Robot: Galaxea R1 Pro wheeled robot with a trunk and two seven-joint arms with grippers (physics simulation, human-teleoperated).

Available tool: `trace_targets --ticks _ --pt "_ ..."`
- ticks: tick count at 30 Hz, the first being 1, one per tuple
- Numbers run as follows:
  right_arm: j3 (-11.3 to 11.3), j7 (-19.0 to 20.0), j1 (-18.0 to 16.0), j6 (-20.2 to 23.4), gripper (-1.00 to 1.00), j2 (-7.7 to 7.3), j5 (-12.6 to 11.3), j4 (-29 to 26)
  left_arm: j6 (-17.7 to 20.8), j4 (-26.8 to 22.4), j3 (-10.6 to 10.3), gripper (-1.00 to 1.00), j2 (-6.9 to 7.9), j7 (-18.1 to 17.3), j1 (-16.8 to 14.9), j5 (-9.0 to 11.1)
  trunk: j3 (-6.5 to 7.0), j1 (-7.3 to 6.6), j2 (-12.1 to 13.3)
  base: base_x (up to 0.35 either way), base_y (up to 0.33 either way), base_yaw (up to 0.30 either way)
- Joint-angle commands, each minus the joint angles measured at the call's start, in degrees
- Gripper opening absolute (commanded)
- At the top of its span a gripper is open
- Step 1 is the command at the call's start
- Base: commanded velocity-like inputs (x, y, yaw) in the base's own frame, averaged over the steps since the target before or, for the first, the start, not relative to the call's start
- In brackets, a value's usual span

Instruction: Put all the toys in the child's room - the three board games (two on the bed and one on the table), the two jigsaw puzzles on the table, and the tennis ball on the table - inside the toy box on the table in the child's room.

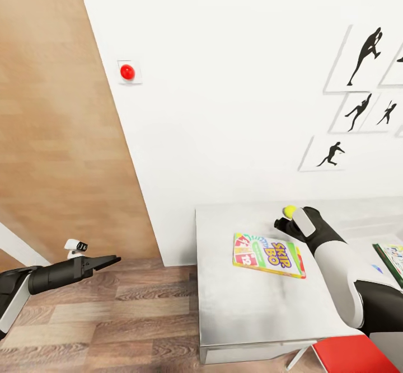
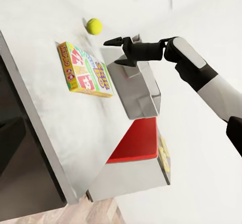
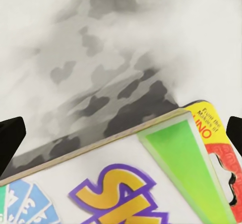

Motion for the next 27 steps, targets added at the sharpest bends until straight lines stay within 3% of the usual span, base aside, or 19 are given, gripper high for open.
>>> trace_targets --ticks 1,27 --pt "-0.1 -0.5 0.0 0.1 1.0 0.01 -0.6 -0.1 0.6 0.0 0.0 1.0 0.02 -0.1 0.0 0.1 -0.11 0.03 -0.1 0.0 0.0 0.0" --pt "0.0 -0.5 0.3 0.1 1.0 -0.93 -1.1 -0.1 0.6 0.0 0.0 1.0 0.02 -0.1 0.0 0.1 -1.86 0.03 -0.1 0.0 0.0 0.0"
